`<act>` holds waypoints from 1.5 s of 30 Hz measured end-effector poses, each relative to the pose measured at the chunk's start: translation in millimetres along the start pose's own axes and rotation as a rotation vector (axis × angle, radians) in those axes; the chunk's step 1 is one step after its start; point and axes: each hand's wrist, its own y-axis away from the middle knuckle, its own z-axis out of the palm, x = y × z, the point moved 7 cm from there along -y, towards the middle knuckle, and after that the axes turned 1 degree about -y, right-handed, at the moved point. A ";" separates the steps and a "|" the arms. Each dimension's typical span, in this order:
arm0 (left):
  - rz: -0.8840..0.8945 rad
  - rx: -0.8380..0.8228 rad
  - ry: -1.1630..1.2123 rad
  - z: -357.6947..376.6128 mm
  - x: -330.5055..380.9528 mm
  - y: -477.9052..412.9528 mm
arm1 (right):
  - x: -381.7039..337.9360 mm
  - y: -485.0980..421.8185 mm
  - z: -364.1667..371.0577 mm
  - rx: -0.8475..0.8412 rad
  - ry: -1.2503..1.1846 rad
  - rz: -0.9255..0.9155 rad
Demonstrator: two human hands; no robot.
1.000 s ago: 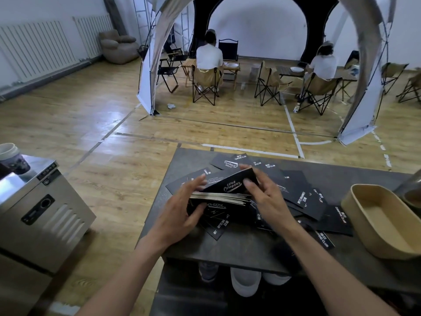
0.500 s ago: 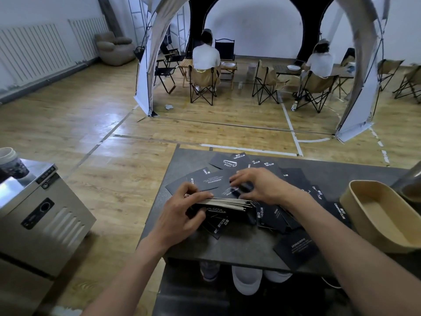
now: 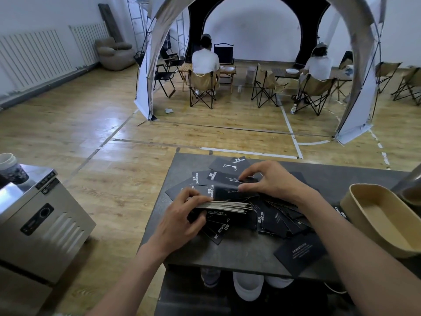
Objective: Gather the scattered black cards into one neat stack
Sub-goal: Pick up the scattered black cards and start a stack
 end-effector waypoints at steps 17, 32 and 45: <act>-0.046 -0.005 -0.005 1.6 -5.2 -0.5 | 7.2 -12.4 36.2 -0.126 0.377 -0.038; -0.031 -0.021 -0.029 1.9 -2.5 -1.2 | -22.5 -37.2 26.3 -0.116 -0.090 0.060; -0.108 -0.014 -0.090 0.8 -7.6 1.1 | -40.2 -41.4 17.8 0.159 0.355 -0.279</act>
